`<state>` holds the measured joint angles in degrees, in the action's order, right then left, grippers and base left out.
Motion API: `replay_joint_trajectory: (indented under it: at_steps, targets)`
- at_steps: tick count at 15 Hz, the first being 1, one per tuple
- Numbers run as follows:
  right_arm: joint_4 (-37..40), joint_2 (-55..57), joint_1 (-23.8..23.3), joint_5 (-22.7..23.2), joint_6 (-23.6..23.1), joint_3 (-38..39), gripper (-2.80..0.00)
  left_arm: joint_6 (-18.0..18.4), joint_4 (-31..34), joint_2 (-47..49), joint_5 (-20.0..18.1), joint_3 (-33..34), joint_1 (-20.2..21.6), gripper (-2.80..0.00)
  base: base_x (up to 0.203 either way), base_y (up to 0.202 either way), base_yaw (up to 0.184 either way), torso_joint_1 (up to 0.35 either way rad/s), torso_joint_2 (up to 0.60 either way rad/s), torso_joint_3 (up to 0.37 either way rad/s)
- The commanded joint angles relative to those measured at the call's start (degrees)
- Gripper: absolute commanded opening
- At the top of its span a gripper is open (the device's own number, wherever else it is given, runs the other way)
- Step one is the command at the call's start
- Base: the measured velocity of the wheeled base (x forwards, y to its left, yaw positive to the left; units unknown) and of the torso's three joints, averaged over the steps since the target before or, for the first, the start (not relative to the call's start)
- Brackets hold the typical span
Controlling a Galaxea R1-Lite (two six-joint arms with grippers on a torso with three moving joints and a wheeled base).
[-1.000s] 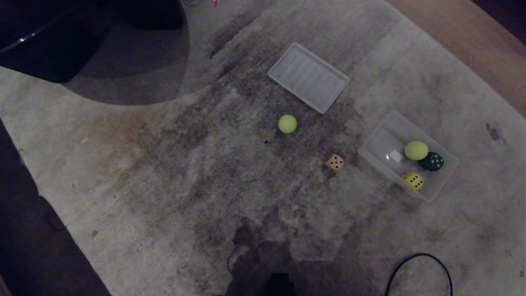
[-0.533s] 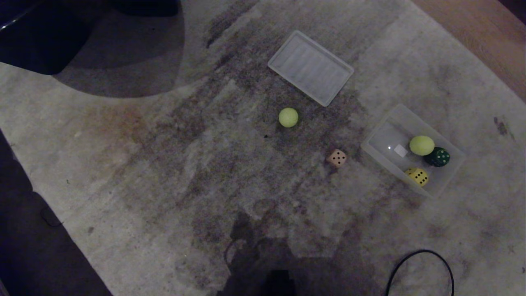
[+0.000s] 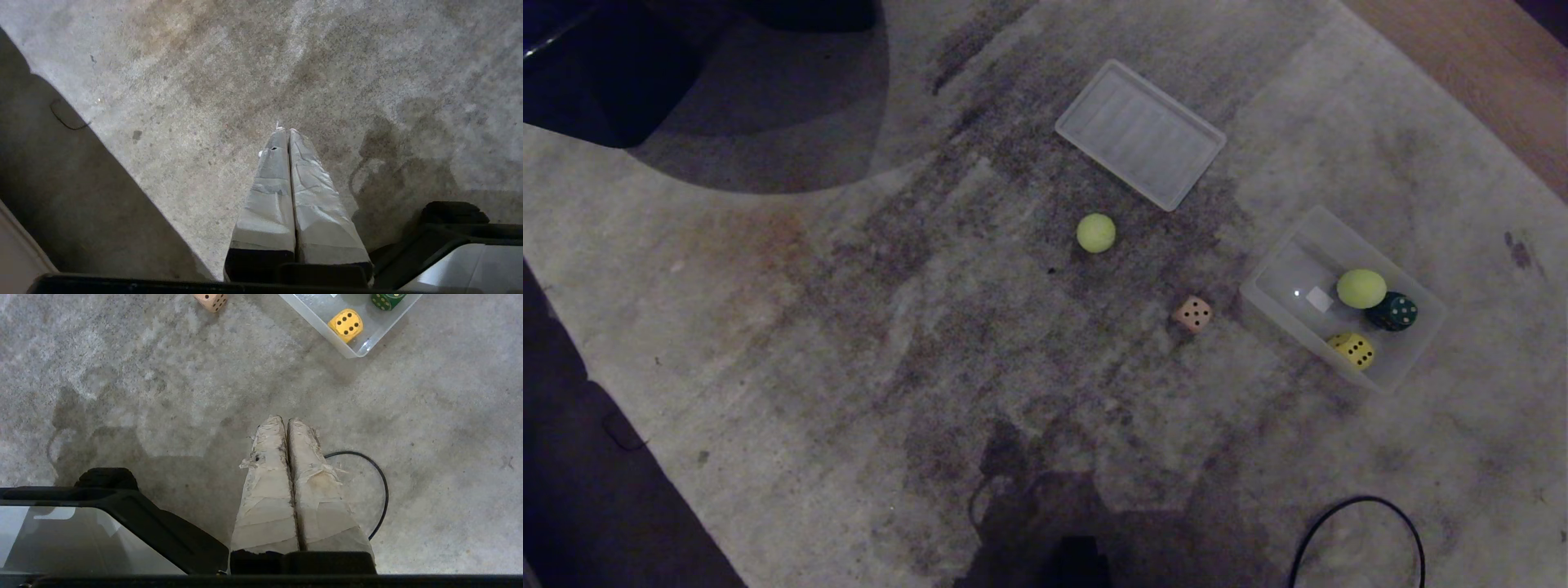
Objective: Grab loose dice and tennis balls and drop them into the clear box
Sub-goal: Pick up toys out of the box
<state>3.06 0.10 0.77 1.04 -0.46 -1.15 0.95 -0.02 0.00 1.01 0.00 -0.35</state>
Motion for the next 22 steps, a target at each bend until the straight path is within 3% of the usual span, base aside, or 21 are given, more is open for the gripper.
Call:
replay_joint_trajectory:
  at_steps: [1, 5, 10, 15, 19, 22]
  targets:
    - [0.02, -0.1, 0.02, 0.02, 0.3, 0.0, -2.8, -0.78, 0.02, 0.09, 0.13, 0.09, 0.0, -2.8, 0.0, 0.0, 0.0, 0.0, 0.0, 0.0]
    - [2.1, 4.1, 0.02, 0.05, 2.64, -6.52, -2.8, -1.39, 0.02, 0.09, 0.83, 0.09, 0.0, -2.8, 0.0, 0.0, 0.0, 0.0, 0.0, 0.0]
    - [3.86, 32.59, 0.42, 0.43, 10.45, -19.02, -2.8, -1.39, 0.02, 0.09, 0.83, 0.09, 0.0, -2.8, 0.0, 0.0, 0.0, 0.0, 0.0, 0.0]
    - [-15.05, 66.99, 2.47, 0.62, 19.44, -22.92, -2.8, -1.39, 0.02, 0.09, 0.83, 0.09, 0.0, -2.8, 0.0, 0.0, 0.0, 0.0, 0.0, 0.0]
    - [-24.45, 89.22, 5.71, 0.69, 27.17, -35.58, -2.8, -1.39, 0.02, 0.09, 0.83, 0.09, 0.0, -2.8, 0.0, 0.0, 0.0, 0.0, 0.0, 0.0]
    - [-31.09, 100.68, 7.54, 0.71, 29.5, -43.72, -2.8, -1.39, 0.02, 0.09, 0.83, 0.09, 0.0, -2.8, 0.0, 0.0, 0.0, 0.0, 0.0, 0.0]
